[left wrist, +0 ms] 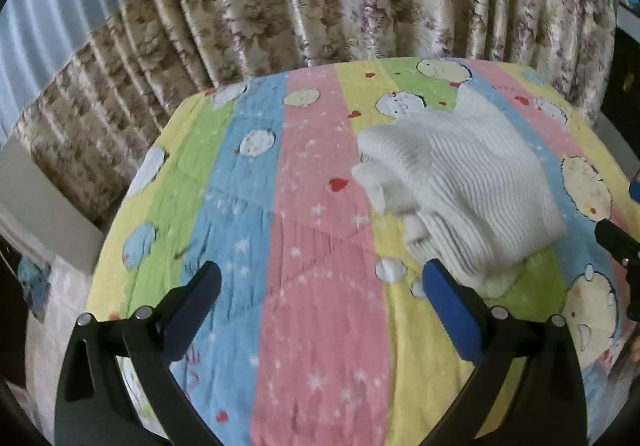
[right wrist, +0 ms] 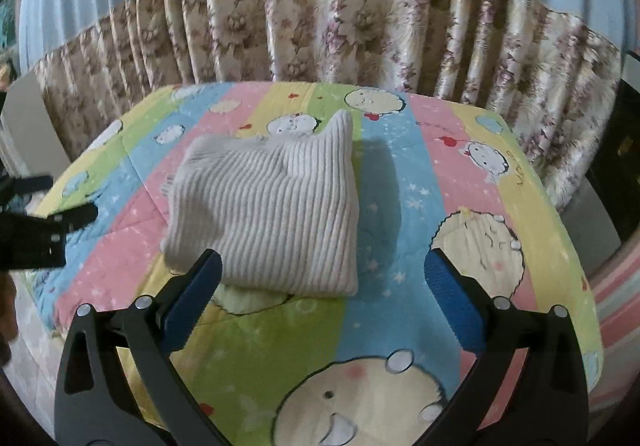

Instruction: Fold small clothes

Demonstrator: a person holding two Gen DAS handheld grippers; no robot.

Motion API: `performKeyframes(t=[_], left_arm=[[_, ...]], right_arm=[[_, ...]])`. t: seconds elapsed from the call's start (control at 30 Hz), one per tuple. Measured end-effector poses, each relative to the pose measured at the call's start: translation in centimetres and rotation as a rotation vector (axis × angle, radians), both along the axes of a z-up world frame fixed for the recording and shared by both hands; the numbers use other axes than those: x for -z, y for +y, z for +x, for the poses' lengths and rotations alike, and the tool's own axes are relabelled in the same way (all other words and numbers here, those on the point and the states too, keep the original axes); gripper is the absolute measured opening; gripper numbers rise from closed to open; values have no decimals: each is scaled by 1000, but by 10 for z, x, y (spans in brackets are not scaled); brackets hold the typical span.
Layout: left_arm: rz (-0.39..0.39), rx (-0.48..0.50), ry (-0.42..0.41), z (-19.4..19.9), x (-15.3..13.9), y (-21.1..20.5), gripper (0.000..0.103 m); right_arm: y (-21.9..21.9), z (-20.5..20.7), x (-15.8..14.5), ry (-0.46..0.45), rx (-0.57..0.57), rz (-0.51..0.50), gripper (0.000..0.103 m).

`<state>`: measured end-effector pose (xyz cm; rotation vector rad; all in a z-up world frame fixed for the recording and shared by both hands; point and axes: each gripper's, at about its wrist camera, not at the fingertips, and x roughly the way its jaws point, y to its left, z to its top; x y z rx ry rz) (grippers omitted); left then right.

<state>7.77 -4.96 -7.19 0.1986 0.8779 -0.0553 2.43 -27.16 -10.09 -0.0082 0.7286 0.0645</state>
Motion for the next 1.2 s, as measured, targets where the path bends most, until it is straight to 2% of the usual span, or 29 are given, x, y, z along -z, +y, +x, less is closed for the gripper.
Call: performKeyframes(t=[0.3, 0.53, 0.7, 0.87, 1.2], left_arm=[[-15, -69, -58, -45, -6, 8, 101], [-48, -80, -90, -75, -22, 9, 101], [-83, -75, -85, -86, -31, 6, 101], [-80, -76, -121, -102, -46, 4, 101], [-94, -78, -158, -114, -66, 8, 101]], right_arm=[[12, -29, 8, 4, 90, 33, 100], [15, -56, -4, -23, 162, 14, 100], [17, -77, -17, -46, 154, 39, 100], [26, -98, -34, -94, 133, 0, 100], [20, -105, -53, -125, 148, 33, 100]])
